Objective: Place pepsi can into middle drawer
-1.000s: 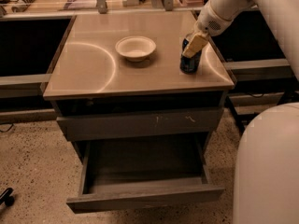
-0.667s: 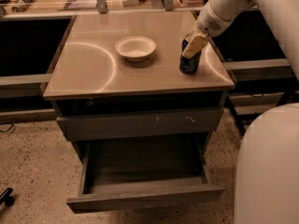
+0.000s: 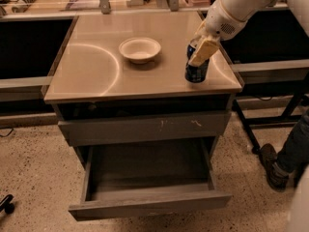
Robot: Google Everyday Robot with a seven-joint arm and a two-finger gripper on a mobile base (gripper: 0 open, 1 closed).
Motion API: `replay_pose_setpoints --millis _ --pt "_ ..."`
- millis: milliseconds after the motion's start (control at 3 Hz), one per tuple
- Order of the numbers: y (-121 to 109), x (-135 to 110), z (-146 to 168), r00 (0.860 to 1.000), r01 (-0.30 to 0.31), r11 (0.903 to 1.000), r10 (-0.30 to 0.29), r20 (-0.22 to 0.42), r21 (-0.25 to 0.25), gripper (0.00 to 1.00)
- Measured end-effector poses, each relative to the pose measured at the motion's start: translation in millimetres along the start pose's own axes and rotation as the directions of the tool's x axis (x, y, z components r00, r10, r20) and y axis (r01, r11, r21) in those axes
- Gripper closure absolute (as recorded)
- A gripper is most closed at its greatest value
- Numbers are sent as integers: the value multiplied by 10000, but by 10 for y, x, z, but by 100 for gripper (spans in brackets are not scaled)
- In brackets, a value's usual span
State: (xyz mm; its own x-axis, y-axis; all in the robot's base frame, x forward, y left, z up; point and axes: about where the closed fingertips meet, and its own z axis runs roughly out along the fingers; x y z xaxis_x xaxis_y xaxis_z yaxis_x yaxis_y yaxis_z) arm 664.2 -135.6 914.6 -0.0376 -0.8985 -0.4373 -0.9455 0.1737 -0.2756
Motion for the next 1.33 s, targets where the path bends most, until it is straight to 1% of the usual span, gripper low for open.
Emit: replay_pose_setpoints --millis 333,667,1000,1333 --pt "408 -124 -276 9986 513 9986 -511 169 -140 100" --pt "883 -177 -582 9970 676 9963 -654 413 -531 100" --pt "958 -180 -644 9969 665 9962 -641 446 -557 100" --pt "1055 -132 -540 9966 791 9943 -773 275 -721 100"
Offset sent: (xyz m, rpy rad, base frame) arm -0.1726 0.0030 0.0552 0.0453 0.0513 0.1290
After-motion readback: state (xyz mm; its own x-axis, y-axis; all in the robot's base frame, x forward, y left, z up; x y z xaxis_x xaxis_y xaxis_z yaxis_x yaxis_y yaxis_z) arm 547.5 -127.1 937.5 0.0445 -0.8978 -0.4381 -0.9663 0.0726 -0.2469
